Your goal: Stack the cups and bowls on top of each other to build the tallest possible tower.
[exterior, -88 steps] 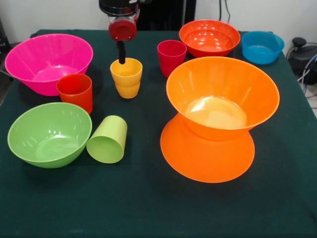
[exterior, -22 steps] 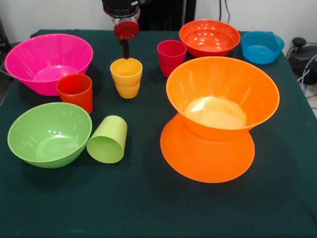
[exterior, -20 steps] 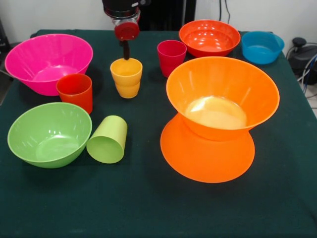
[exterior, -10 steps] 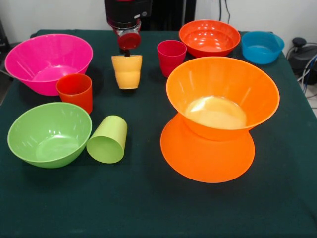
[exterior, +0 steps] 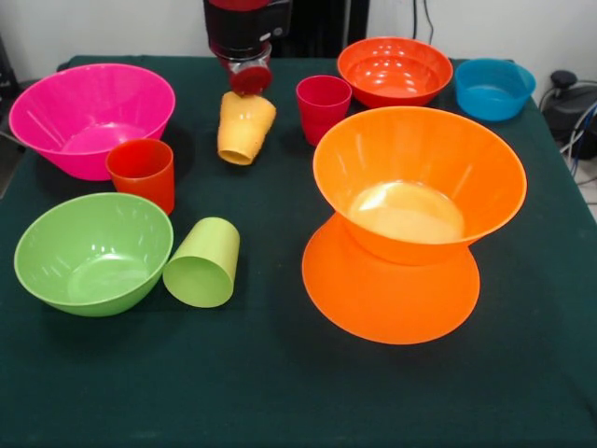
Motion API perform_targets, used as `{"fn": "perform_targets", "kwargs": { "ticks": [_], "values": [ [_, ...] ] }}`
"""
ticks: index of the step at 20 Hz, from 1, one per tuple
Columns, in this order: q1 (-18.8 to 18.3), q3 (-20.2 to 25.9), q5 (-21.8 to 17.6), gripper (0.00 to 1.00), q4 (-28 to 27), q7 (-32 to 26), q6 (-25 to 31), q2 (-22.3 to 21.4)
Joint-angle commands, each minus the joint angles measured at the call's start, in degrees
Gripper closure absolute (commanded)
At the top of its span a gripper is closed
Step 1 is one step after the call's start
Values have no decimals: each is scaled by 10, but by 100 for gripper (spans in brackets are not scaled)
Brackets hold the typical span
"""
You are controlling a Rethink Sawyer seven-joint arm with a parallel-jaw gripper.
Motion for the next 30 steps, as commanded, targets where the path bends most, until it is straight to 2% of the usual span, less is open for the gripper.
{"fn": "perform_targets", "kwargs": {
  "ticks": [1,5,11,16,22,30],
  "values": [
    [17,47,-38,100,-17,12,-40,21],
    [-13,77,-49,100,-8,-3,-39,12],
    [-31,96,-63,100,-3,-15,-8,-8],
    [-38,102,-67,100,-2,-24,40,-40],
    [-37,106,-68,100,4,-23,63,-63],
    [-40,118,-65,100,17,-34,117,-117]
  ]
}}
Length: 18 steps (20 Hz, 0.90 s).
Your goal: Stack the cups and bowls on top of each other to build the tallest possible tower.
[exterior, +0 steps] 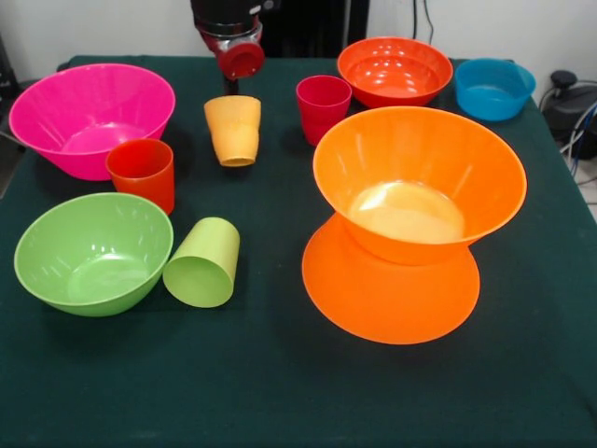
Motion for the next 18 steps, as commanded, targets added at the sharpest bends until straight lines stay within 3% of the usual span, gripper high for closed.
{"fn": "perform_targets", "kwargs": {
  "ticks": [1,18],
  "values": [
    [0,71,-23,100,16,-33,78,-39],
    [-5,82,-35,100,14,-35,76,-35]
  ]
}}
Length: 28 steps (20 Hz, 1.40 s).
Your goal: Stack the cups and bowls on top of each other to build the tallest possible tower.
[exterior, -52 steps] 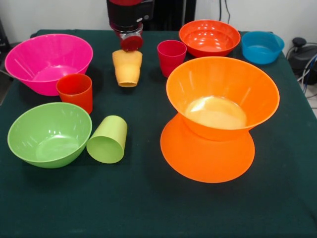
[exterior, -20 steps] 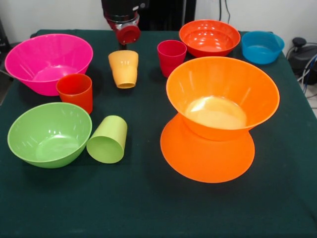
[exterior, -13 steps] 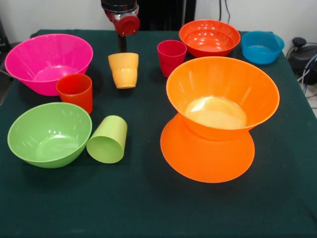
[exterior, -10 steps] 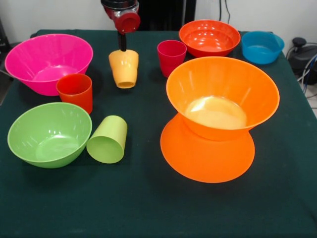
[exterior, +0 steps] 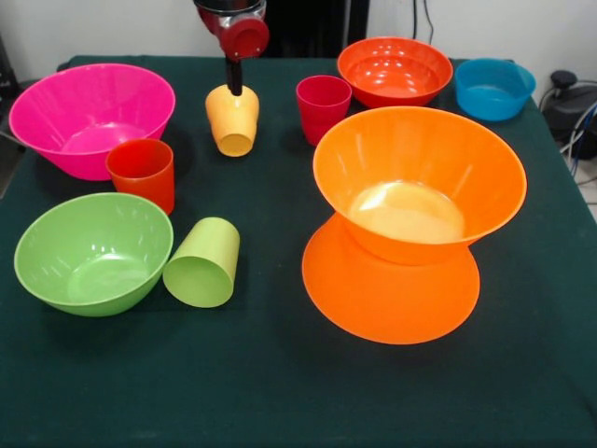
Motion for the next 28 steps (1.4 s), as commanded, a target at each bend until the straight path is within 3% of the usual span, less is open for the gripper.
{"fn": "perform_targets", "kwargs": {
  "ticks": [1,8,13,18,24,28],
  "values": [
    [-1,59,-36,100,12,-37,42,16],
    [-7,59,-40,100,12,-38,35,23],
    [11,47,-43,100,29,-14,4,15],
    [31,27,-42,100,21,-8,29,-10],
    [-7,76,-116,100,-38,-154,115,-21],
    [-55,154,-171,100,-86,-258,162,-1]
  ]
}}
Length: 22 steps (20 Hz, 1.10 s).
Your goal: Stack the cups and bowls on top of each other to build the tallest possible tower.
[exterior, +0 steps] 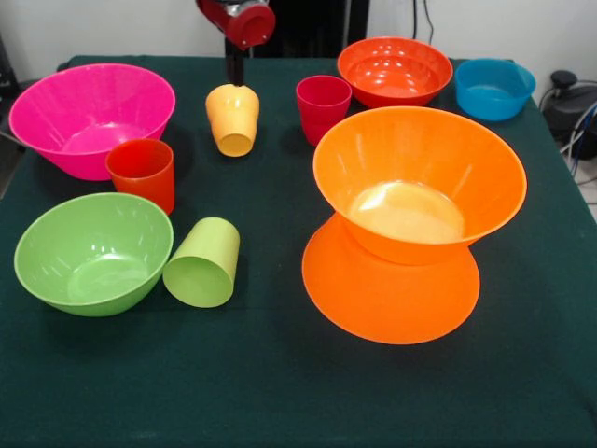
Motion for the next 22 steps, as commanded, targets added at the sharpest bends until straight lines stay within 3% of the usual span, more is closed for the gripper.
{"fn": "perform_targets", "kwargs": {
  "ticks": [1,10,20,21,22],
  "values": [
    [-53,149,-99,100,-89,-273,141,28],
    [-106,256,-144,100,-163,-397,230,88],
    [-127,296,-156,100,-217,-478,245,131],
    [-130,301,-156,0,-223,-487,250,136],
    [-133,304,-154,0,-222,-489,247,137]
  ]
}}
